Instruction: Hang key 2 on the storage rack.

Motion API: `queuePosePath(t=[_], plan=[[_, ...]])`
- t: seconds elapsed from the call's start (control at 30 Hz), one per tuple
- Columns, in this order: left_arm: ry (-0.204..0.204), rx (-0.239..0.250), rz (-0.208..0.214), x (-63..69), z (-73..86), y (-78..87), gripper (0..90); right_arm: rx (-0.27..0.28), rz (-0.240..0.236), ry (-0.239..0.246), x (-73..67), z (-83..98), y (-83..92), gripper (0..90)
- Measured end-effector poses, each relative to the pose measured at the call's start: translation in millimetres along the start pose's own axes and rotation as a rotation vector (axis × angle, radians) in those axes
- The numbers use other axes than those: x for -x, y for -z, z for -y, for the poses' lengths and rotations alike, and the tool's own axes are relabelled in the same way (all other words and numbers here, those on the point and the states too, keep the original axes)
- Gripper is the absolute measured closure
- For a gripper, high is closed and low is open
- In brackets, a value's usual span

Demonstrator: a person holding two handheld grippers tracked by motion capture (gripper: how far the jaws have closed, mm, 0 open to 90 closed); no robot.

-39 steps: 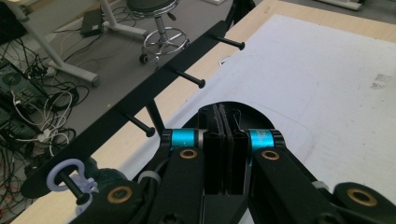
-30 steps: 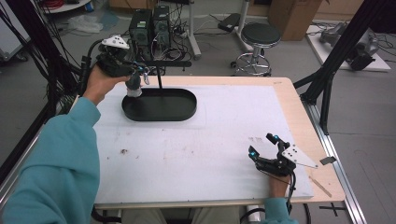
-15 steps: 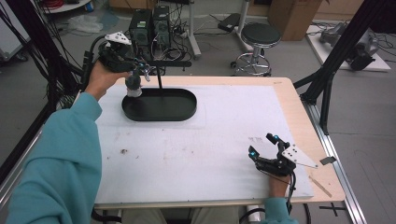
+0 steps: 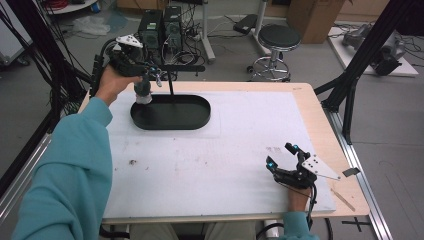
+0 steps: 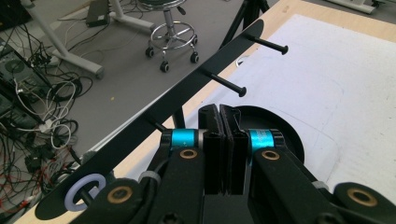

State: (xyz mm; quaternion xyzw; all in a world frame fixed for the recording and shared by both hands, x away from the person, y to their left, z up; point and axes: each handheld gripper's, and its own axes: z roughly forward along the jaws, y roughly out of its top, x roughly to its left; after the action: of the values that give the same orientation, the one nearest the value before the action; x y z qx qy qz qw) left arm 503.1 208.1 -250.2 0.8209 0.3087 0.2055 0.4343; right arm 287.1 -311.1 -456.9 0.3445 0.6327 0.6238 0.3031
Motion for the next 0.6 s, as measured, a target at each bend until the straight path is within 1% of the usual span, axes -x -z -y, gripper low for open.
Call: queuePosePath(t=[0.03, 0.07, 0.1, 0.33, 0.43, 0.5, 0.6], plan=[[0.004, 0.006, -0.001, 0.1, -0.1, -0.9, 88.2, -0.002, -0.001, -0.005, -0.4, 0.0, 0.1, 10.7], [-0.001, 0.004, 0.000, -0.5, -0.2, -1.1, 88.2, 0.000, 0.000, -0.002, -0.1, 0.0, -0.1, 10.7], [0.005, 0.008, -0.001, -0.4, -0.2, -1.7, 88.2, -0.001, -0.002, -0.001, 0.1, 0.0, 0.0, 10.7], [0.017, 0.006, -0.009, -5.1, 2.6, -5.9, 88.2, -0.003, -0.002, -0.003, -0.1, 0.0, 0.1, 10.7], [0.018, 0.000, -0.007, -5.6, 3.6, -7.8, 88.2, -0.002, -0.001, -0.001, 0.1, 0.0, 0.0, 10.7], [0.013, -0.009, -0.007, -6.3, 4.1, -8.9, 88.2, -0.003, -0.002, -0.002, 0.1, 0.0, 0.1, 10.7], [0.016, -0.010, -0.007, -6.2, 4.3, -10.1, 88.2, -0.002, -0.002, -0.006, -0.3, 0.0, 0.0, 10.7]])
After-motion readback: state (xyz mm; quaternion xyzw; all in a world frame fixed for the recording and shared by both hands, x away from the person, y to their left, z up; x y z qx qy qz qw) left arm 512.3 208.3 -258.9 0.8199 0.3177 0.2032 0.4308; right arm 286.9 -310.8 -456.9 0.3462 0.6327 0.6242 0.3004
